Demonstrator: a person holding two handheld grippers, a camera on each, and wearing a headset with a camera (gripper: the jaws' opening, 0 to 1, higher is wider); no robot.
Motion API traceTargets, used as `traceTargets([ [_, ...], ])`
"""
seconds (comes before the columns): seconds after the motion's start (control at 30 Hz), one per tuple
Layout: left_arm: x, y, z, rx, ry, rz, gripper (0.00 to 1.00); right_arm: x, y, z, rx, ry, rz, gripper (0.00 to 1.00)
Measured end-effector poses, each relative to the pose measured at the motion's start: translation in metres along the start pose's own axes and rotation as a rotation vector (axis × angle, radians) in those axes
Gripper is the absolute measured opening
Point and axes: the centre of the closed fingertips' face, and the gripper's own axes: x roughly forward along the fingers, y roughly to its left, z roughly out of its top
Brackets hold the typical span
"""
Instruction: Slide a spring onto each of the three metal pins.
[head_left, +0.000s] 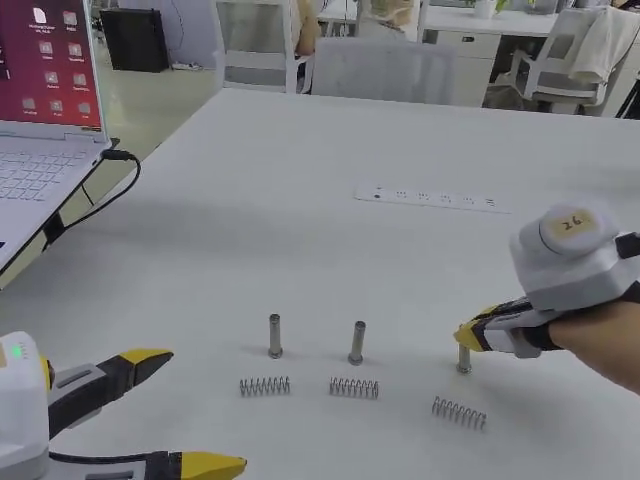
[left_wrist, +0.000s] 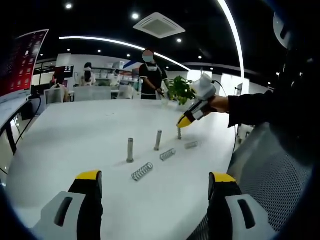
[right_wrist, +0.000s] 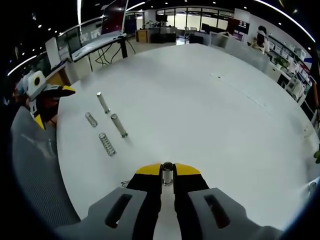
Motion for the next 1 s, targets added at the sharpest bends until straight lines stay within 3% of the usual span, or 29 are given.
traceTargets([
  [1.0, 0.0024, -0.002, -0.0018, -0.002, 0.007, -0.007, 0.84, -0.0059, 0.0028, -0.0098, -0.005, 0.012, 0.025, 0.07],
])
